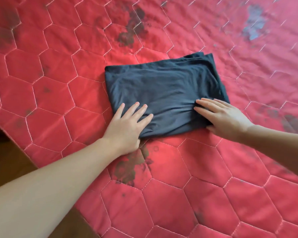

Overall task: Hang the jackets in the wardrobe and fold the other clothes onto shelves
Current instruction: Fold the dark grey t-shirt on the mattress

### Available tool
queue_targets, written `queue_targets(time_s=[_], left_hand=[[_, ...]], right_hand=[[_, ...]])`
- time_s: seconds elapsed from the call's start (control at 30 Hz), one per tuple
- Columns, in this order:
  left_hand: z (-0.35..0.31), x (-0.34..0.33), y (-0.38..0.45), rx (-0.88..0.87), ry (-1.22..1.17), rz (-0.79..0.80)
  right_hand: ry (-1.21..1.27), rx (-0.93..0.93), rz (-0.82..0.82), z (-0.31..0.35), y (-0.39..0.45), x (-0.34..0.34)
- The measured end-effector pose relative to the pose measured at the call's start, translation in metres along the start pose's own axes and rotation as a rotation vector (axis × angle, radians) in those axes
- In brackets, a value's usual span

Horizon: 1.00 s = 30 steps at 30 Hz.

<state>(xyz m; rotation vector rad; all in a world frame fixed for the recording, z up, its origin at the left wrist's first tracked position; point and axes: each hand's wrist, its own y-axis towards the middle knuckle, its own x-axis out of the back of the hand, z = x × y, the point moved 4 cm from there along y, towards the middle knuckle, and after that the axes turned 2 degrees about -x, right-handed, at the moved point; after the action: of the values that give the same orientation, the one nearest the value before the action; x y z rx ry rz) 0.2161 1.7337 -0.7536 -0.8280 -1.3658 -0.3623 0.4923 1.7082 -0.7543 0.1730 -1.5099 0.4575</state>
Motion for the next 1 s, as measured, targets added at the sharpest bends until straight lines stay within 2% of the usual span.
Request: queue_targets(time_s=[0.13,0.2,0.27,0.3,0.4,0.5,0.53,0.67,0.8,0.93,1.0], left_hand=[[0.010,0.007,-0.007,0.001,0.032,-0.093],[0.021,0.028,-0.005,0.091,0.014,-0.055],[0.040,0.059,0.000,0.193,0.043,-0.049],[0.052,0.080,0.003,0.254,0.027,-0.080],[0.086,0.150,0.011,0.412,-0.158,-0.348],[0.098,0.184,0.016,0.362,-0.171,-0.363],[0.099,0.193,0.016,0.353,-0.190,-0.378],[0.095,0.222,0.030,0.330,-0.234,-0.401],[0.095,0.277,0.053,0.342,-0.300,-0.536],[0.085,0.315,0.061,0.220,-0.332,-0.716],[0.076,0.309,0.055,0.113,-0.302,-0.740]], right_hand=[[0.036,-0.285,-0.051,-0.012,-0.001,0.023],[0.033,-0.384,-0.020,-0.020,0.006,0.038],[0.043,-0.397,-0.078,-0.027,0.017,0.072],[0.064,-0.412,-0.136,-0.031,0.023,0.094],[0.141,-0.506,-0.377,-0.048,0.034,0.167],[0.053,-0.434,-0.258,-0.048,0.035,0.201],[0.069,-0.444,-0.263,-0.049,0.031,0.208],[0.130,-0.526,-0.322,-0.065,0.023,0.234],[0.131,-0.600,-0.436,-0.089,0.021,0.278],[0.038,-0.509,-0.494,-0.099,-0.004,0.305],[-0.012,-0.414,-0.566,-0.090,-0.030,0.295]])
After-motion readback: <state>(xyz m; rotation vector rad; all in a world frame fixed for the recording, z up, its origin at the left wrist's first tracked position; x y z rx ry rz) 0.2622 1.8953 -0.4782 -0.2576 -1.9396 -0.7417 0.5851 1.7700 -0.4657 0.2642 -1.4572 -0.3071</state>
